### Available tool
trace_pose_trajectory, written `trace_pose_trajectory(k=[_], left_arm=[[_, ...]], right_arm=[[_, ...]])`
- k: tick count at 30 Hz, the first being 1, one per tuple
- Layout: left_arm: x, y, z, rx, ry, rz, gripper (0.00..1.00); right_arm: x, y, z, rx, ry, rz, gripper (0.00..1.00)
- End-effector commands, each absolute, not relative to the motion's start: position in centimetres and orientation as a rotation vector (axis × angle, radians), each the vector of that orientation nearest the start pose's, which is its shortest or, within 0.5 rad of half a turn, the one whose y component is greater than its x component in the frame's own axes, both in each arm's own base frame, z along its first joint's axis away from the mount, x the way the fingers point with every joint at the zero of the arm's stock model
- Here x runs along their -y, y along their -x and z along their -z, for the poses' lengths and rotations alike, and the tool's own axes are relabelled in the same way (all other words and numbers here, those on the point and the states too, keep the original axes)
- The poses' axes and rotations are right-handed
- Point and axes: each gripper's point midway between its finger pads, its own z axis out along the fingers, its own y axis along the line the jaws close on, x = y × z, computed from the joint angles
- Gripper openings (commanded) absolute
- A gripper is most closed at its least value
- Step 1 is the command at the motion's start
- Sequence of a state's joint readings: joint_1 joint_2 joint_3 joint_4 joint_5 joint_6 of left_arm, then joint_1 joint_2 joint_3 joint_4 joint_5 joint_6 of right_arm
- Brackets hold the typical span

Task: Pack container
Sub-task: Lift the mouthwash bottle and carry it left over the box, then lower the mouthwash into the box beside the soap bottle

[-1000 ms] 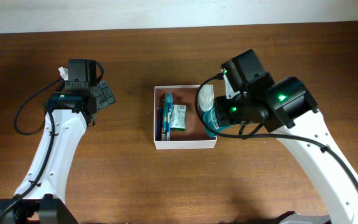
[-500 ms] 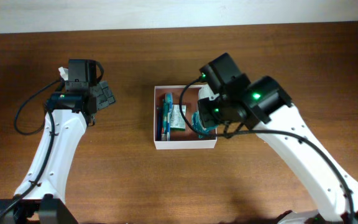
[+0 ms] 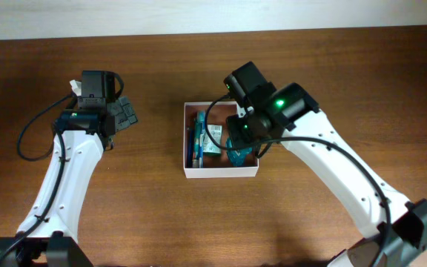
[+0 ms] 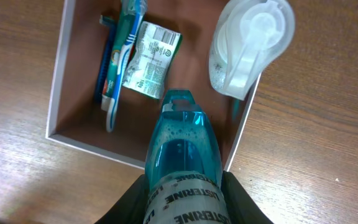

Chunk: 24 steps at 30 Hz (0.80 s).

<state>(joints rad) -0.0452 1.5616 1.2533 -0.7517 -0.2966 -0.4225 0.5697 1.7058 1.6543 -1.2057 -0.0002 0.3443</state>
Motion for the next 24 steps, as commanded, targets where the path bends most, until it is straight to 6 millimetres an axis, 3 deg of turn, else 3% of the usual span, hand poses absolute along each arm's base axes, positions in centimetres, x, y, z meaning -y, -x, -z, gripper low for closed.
trace_pose_trajectory(k=[1,11,24], left_arm=[[-3.6,-38.9,-15.9,-2.485,0.586,-0.230,0.99],[-3.6,-38.9,-15.9,-2.485,0.586,-0.230,0.99],[-3.6,-38.9,-15.9,-2.485,0.586,-0.230,0.99]], right_arm=[[-21.0,-32.7,-19.2,-2.812,0.310,-0.194,0.28],[-20.8,-33.6,-16.5,-2.862,0.307,-0.098,0.28],[-20.3,-33.5,-16.0,-2.886,0.297,-0.068,0.28]])
